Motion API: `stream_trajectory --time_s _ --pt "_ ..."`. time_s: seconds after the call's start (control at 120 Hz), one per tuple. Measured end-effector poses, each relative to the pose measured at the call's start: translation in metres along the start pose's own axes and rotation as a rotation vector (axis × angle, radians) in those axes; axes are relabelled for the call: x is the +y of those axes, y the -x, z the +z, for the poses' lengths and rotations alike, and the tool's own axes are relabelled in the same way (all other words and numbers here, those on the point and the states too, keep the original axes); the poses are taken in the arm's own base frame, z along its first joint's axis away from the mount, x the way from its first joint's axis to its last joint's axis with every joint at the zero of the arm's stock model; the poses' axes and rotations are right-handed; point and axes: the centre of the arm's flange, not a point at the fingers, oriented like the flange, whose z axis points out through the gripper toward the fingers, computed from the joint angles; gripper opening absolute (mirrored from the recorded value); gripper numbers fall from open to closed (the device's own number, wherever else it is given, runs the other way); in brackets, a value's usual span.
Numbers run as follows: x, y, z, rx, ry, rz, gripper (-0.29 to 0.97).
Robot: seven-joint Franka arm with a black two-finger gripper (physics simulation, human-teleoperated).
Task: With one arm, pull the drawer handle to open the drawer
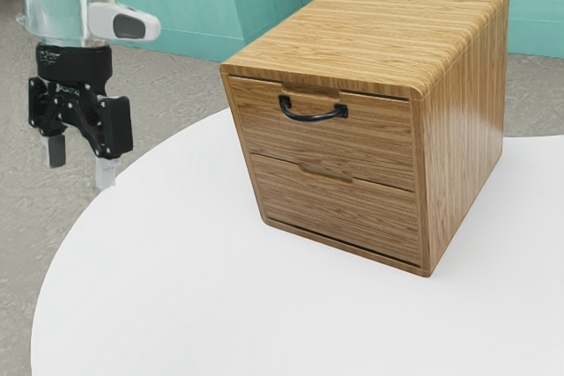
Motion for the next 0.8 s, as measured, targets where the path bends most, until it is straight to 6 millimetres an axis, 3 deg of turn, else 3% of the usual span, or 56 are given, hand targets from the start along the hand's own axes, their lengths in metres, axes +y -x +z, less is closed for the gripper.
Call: stream_trajectory --time_s 0.108,0.25,0.308,0.408,0.642,0.692,0.8 --pt "-0.021 -0.021 -0.012 0.165 -0.002 -0.039 0.68" --pt "-0.034 0.008 -0.033 0.322 -0.001 0.021 0.68" --pt "-0.01 0.024 -0.044 0.38 -0.025 0.144 0.68" --pt "0.067 0.035 -0.049 0.432 -0.114 0.458 0.68" --pt "0.143 0.016 -0.031 0.452 -0.331 0.934 0.68" --pt "0.151 0.009 -0.027 0.457 -0.37 1.014 0.68" --pt "0.143 -0.016 -0.022 0.458 -0.418 1.123 0.68"
